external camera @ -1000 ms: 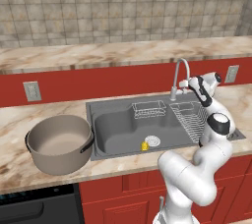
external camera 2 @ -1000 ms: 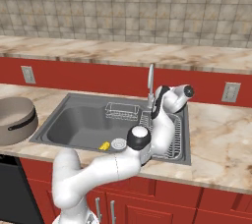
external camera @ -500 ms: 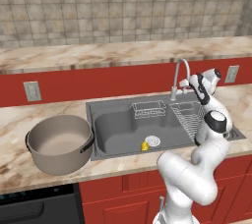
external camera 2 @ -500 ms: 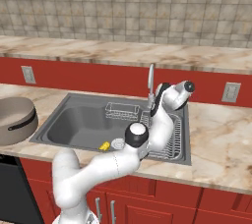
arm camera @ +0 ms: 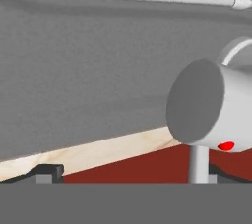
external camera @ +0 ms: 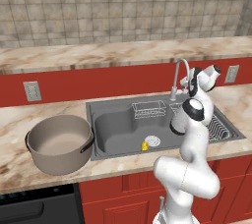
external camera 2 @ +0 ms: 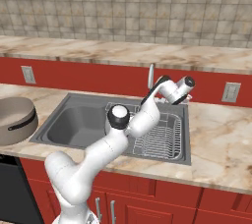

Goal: Dump the corn from the pot into the sink. Then turn on the water and wash the corn. Then turn off the water and put the corn back in the pot.

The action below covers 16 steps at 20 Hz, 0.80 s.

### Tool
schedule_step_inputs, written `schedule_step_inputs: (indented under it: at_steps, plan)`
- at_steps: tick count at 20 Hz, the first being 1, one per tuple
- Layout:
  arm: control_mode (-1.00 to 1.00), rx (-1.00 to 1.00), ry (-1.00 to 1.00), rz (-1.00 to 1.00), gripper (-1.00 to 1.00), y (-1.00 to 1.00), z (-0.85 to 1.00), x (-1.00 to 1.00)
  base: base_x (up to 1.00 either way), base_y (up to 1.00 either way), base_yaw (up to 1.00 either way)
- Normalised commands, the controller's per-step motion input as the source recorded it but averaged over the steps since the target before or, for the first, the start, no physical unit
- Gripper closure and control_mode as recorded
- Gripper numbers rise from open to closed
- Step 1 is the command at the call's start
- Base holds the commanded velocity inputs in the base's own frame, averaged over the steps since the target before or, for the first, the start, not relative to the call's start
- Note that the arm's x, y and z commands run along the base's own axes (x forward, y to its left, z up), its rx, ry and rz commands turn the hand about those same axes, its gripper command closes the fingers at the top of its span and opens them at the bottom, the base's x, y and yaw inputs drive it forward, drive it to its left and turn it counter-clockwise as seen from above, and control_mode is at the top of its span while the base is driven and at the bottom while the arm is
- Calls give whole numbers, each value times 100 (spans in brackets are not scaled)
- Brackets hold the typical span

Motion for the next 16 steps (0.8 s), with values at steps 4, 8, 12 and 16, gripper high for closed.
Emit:
schedule_step_inputs:
  at_steps: [4, 8, 12, 16]
  plan:
    - [-100, 0, -30, -17, -100, -91, -2, -19, 0, 0, 0]
    - [-100, 0, -43, -8, -100, -43, 15, -25, 0, 0, 0]
    - [-100, 10, -48, 3, -100, -58, 43, -54, 0, 0, 0]
    - [-100, 14, -48, 7, -100, -60, 72, -51, 0, 0, 0]
